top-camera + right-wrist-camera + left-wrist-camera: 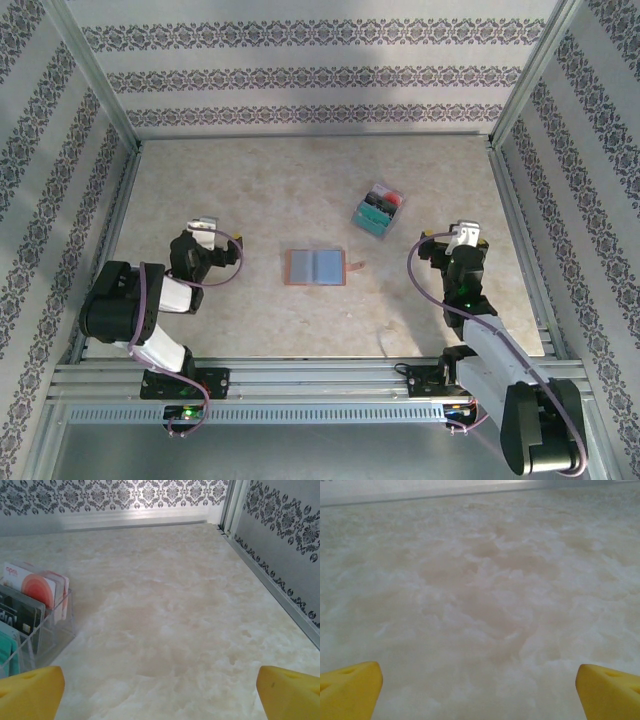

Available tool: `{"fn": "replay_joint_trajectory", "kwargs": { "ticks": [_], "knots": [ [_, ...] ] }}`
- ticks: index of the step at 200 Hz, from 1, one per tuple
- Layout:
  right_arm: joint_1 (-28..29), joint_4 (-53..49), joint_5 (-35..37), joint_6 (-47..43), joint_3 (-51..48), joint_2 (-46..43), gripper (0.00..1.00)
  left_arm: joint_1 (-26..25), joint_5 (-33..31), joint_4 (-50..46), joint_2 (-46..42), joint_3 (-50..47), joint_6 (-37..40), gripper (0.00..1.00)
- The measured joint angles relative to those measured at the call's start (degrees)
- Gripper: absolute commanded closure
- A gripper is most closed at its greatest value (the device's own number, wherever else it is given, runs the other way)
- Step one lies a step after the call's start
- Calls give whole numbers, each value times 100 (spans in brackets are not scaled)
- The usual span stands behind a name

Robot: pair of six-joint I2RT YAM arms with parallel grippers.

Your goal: Take the credit cards out of the card holder

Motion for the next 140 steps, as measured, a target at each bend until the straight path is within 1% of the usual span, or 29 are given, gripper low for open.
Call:
{"fn": "replay_joint_trajectory", "kwargs": {
  "ticks": [11,33,94,140],
  "knots": [
    [-70,245,-85,-52,0,221,2,83,-46,-177,0,223,-59,1],
    [-153,767,-284,-188,0,754,2,173,-199,-208,0,442,-164,1],
    [-210,2310,-767,-304,-4,2197,2,173,-310,-310,0,442,-221,1],
    [-245,3432,-892,-286,13,3429,2,173,-310,-330,0,442,-229,1]
  ]
}}
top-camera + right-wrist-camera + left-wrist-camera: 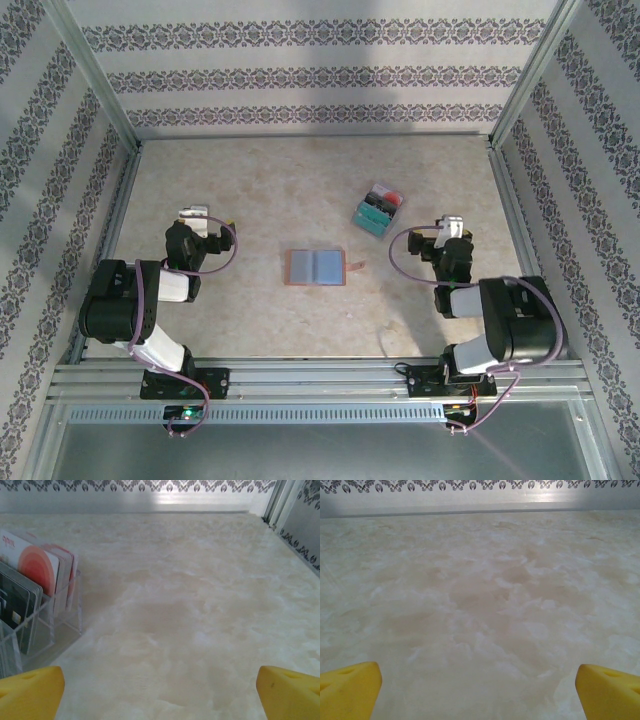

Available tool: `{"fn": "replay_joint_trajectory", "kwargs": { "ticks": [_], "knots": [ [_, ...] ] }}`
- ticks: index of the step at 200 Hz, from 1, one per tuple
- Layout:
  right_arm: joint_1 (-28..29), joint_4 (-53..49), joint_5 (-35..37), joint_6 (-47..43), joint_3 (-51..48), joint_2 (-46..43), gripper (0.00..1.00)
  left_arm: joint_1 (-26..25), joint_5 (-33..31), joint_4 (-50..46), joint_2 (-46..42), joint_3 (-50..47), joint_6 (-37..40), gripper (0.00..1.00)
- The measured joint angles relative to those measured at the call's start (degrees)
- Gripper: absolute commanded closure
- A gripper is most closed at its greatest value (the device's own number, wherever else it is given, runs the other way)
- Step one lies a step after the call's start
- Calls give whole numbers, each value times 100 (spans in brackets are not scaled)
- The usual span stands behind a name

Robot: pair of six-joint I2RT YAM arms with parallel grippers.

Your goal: Take the credit cards out of the card holder

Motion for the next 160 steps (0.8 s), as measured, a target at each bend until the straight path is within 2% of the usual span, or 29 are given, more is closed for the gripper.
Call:
{"fn": "replay_joint_trajectory", "kwargs": {
  "ticks": [16,68,115,160],
  "knots": [
    [-2,136,-7,11,31,234,2,0,0,2,0,0,0,1],
    [-42,-149,68,140,610,229,2,0,0,2,0,0,0,1],
    [-179,-426,-984,0,715,229,2,0,0,0,0,0,0,1],
    [-186,-459,-1257,-42,715,232,2,0,0,0,0,0,0,1]
  ]
}}
